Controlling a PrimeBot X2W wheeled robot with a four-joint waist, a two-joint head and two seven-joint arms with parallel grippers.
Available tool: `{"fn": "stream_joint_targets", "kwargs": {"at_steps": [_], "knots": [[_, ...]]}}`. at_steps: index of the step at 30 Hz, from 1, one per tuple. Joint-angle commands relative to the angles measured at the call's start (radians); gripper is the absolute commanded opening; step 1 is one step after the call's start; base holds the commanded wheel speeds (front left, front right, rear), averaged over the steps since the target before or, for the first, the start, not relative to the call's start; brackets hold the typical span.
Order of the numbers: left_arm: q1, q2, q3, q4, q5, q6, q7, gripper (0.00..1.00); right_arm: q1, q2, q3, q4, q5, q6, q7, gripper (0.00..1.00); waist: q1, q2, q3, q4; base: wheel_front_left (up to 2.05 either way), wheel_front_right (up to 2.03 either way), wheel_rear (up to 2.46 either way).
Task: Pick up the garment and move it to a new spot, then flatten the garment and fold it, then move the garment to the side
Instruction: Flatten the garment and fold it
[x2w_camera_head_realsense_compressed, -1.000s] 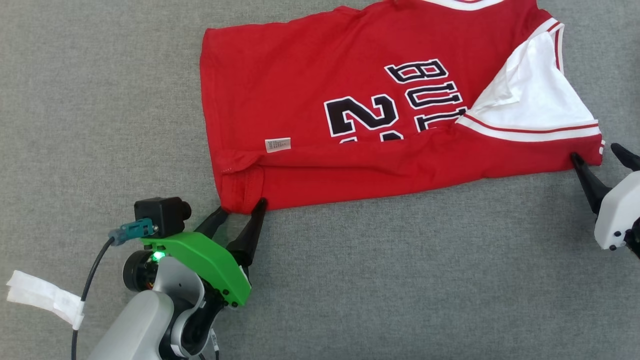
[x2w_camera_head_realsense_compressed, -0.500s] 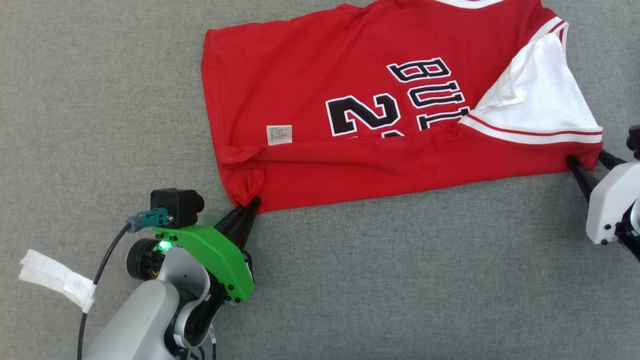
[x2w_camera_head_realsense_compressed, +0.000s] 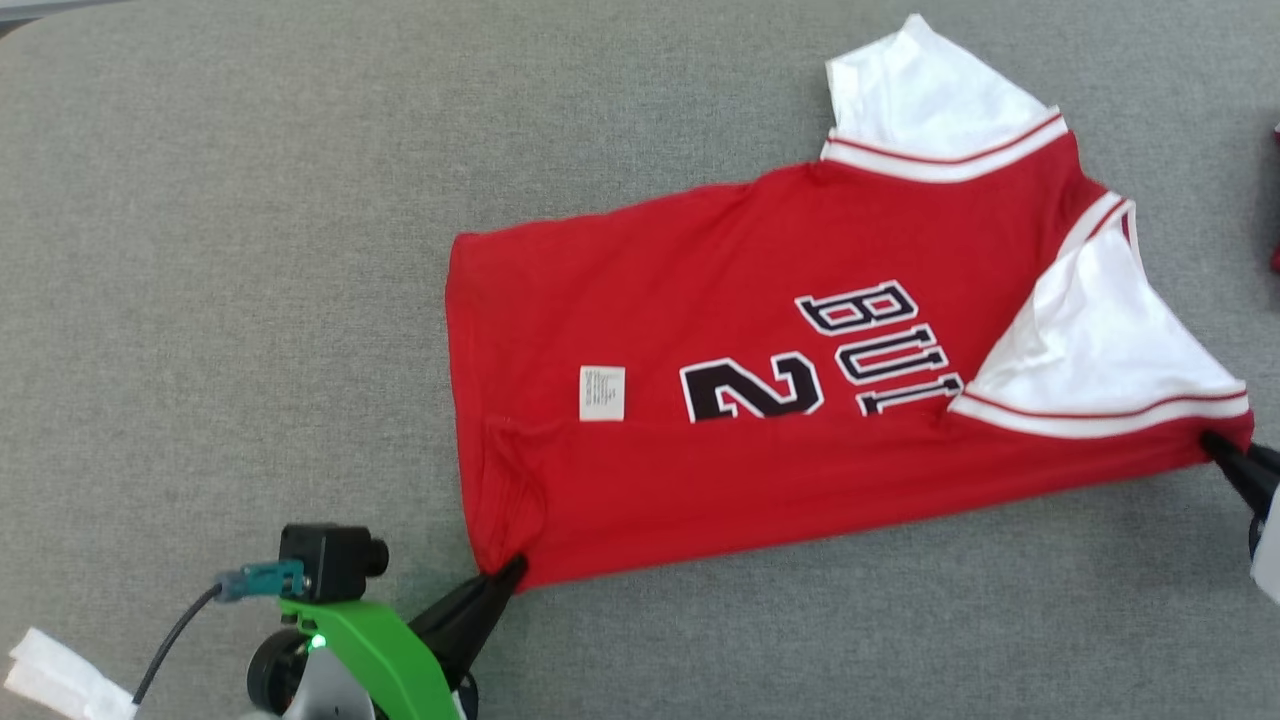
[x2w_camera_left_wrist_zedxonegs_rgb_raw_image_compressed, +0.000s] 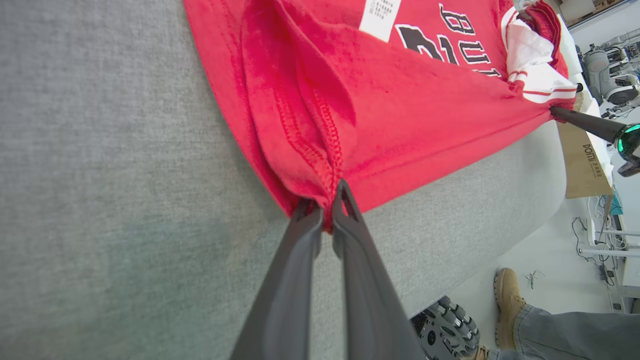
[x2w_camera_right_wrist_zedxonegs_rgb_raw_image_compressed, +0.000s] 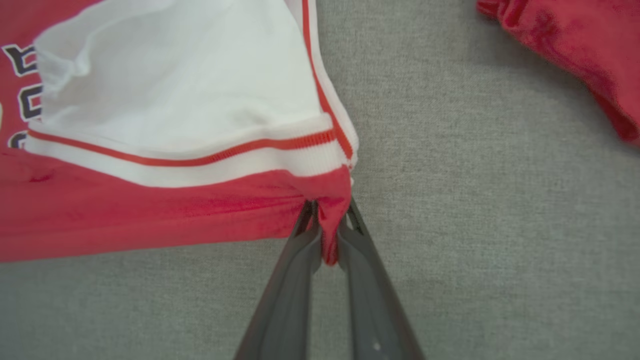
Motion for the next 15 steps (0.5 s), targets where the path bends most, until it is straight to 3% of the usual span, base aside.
{"fn": "stream_joint_targets", "kwargs": {"at_steps": [1, 3, 4, 5, 6, 7, 12, 15], "knots": [[0.037, 0.028, 0.004, 0.0, -0.005, 0.01, 0.003, 0.0, 0.048, -0.009, -0.022, -0.022, 0.018, -0.003, 0.014, 0.0, 0.0, 0.0, -0.019, 0.008, 0.0, 0.0, 0.0], [0.076, 0.035, 0.001, -0.009, -0.015, 0.016, 0.001, 0.0, 0.11, 0.001, -0.044, -0.059, 0.037, -0.003, 0.033, 0.0, 0.0, 0.0, -0.019, 0.006, 0.0, 0.0, 0.0], [0.092, 0.036, 0.002, -0.012, -0.021, 0.02, -0.005, 0.11, 0.136, 0.007, -0.057, -0.075, 0.035, -0.003, 0.038, 0.0, 0.0, 0.0, -0.018, 0.006, 0.0, 0.0, 0.0], [0.101, 0.036, 0.001, -0.013, -0.018, 0.022, -0.01, 0.37, 0.153, 0.011, -0.066, -0.084, 0.027, -0.003, 0.04, 0.02, 0.0, 0.0, -0.016, 0.006, 0.0, 0.0, 0.0], [0.11, 0.036, -0.001, -0.018, -0.011, 0.023, -0.016, 1.0, 0.168, 0.017, -0.073, -0.1, 0.021, -0.003, 0.042, 0.41, 0.0, 0.0, -0.014, 0.005, 0.0, 0.0, 0.0], [0.115, 0.036, -0.003, -0.024, -0.007, 0.024, -0.021, 1.0, 0.173, 0.021, -0.081, -0.112, 0.016, -0.003, 0.043, 1.0, 0.0, 0.0, -0.01, 0.004, 0.0, 0.0, 0.0], [0.093, 0.036, 0.02, -0.066, 0.007, 0.041, -0.048, 1.0, 0.14, -0.014, -0.102, -0.234, -0.001, -0.002, 0.074, 1.0, 0.0, 0.0, 0.03, 0.006, 0.0, 0.0, 0.0], [0.03, 0.076, 0.071, -0.079, 0.041, 0.07, -0.055, 1.0, 0.022, -0.033, -0.109, -0.343, 0.025, -0.002, 0.108, 1.0, 0.0, 0.0, 0.086, 0.006, 0.0, 0.0, 0.0]]}}
